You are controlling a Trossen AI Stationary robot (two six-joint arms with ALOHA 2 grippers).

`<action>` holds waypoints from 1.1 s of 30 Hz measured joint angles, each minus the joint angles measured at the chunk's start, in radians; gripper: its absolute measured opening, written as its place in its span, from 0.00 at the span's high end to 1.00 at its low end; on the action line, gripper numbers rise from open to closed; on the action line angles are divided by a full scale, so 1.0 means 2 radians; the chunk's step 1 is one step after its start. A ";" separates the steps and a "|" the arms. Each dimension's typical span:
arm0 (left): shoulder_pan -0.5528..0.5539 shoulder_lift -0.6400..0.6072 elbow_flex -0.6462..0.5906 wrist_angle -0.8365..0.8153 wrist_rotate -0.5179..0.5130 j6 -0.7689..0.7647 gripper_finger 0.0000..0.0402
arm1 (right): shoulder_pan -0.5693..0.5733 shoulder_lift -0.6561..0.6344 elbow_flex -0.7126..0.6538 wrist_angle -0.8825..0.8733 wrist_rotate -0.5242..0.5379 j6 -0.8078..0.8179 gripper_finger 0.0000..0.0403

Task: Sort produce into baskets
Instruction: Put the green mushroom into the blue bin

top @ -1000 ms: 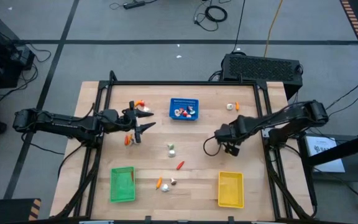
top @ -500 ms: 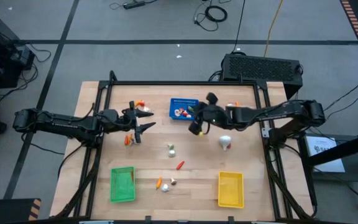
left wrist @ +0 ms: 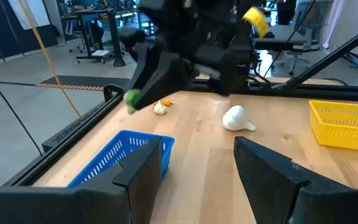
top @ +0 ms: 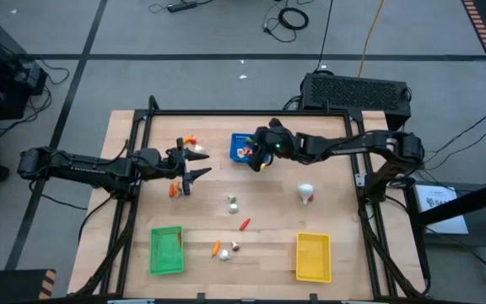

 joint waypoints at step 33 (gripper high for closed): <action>0.000 0.000 0.000 0.000 0.000 0.001 0.48 | -0.031 0.030 0.000 0.022 -0.024 0.034 0.53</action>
